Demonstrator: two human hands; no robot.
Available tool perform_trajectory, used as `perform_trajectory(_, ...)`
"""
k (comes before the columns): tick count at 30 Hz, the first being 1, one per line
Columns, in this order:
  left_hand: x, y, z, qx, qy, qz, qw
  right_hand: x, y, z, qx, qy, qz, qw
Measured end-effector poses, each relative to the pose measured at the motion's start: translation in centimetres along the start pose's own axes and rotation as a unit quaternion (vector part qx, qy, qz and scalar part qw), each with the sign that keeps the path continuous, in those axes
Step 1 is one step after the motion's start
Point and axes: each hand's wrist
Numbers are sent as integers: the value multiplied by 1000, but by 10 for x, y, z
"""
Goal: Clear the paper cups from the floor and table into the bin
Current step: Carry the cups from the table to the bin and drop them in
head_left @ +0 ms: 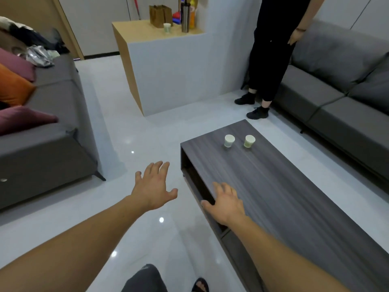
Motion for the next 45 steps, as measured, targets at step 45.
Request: perform_trajectory(45, -132, 392, -542, 258, 125, 134, 949, -194, 173, -601, 30, 202, -171, 964)
Point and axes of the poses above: each hand's wrist, its own z-axis away from the middle knuckle, its own y-axis out of the palm, x = y × z, and after that the axes turned 15 degrees about -x, right-handed
